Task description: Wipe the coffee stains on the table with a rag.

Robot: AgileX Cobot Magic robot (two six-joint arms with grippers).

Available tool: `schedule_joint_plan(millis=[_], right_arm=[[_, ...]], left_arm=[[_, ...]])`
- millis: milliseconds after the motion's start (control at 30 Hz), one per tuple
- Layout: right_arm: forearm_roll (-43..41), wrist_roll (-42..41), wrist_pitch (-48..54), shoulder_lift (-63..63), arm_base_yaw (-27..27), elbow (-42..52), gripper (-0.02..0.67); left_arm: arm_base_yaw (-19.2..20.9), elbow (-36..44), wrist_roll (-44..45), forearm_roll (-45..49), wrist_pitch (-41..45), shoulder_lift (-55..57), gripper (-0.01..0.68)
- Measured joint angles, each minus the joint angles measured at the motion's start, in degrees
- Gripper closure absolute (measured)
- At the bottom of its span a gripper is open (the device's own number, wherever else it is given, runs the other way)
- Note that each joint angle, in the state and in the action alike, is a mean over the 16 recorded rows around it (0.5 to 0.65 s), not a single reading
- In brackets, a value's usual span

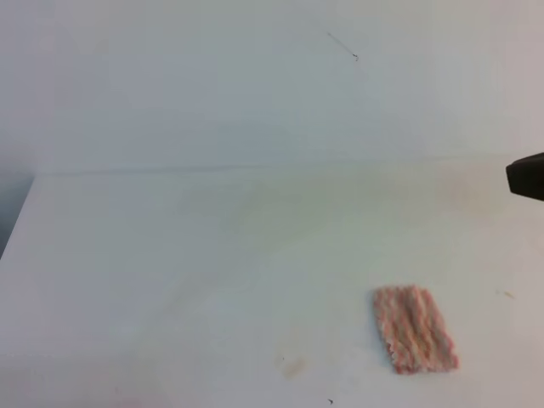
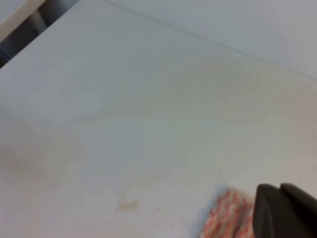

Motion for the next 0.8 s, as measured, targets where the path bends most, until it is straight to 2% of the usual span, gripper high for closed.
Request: schedule_joint_plan(millis=[500,800], right_arm=[[-0.43,-0.78,-1.31,-1.08,0.10,0.17,0.652],[-10.19,-0.68,-10.97,-14.47,-0.73,4.90,0.652]], left_arm=[[0.08,0.49,0.01,-0.01,-0.17,-0.40,0.673],[0.11,0.65,0.01,-0.01,-0.22,-0.50,0.673]])
